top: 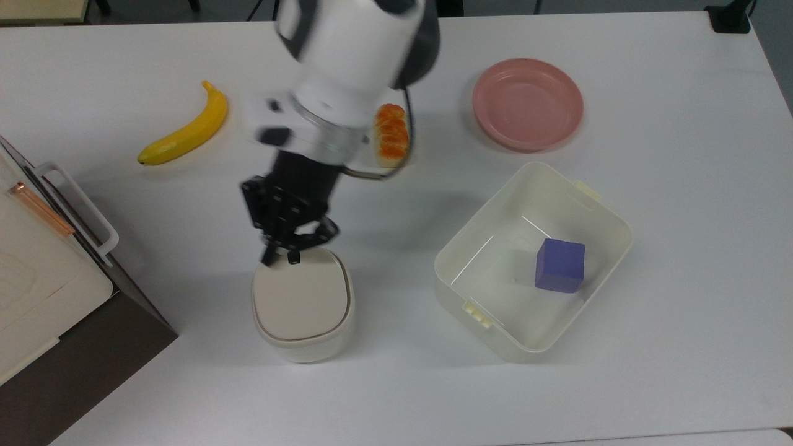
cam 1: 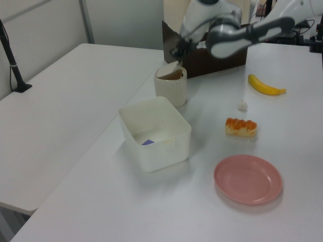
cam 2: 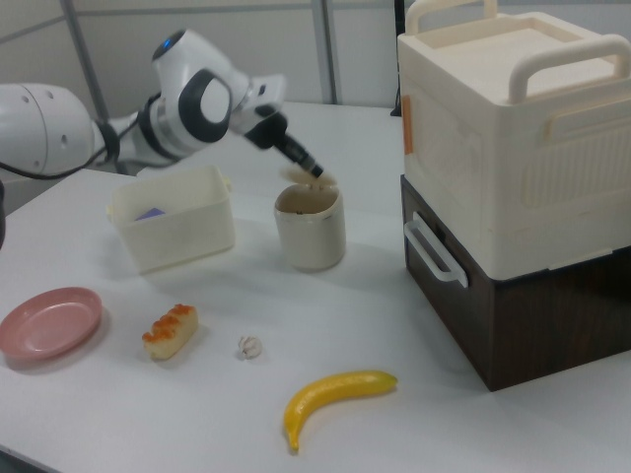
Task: Open the trash can
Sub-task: 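Release the lid and raise the gripper away from the trash can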
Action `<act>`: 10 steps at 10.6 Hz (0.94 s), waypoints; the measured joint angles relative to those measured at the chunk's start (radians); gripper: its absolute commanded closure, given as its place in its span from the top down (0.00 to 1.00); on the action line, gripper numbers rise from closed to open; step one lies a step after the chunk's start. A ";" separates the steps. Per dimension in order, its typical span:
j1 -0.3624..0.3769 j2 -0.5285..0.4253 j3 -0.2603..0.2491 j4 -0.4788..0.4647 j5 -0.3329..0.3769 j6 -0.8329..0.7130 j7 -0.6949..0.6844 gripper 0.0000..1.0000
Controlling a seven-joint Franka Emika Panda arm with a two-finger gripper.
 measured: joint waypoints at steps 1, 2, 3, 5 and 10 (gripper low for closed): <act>-0.028 -0.040 -0.021 0.009 0.117 0.006 -0.046 0.00; -0.044 -0.078 -0.048 0.011 0.235 0.006 -0.107 0.00; -0.050 -0.108 -0.081 0.010 0.346 0.006 -0.186 0.00; -0.051 -0.149 -0.102 0.008 0.445 -0.042 -0.337 0.00; -0.026 -0.246 -0.098 0.001 0.458 -0.634 -0.713 0.04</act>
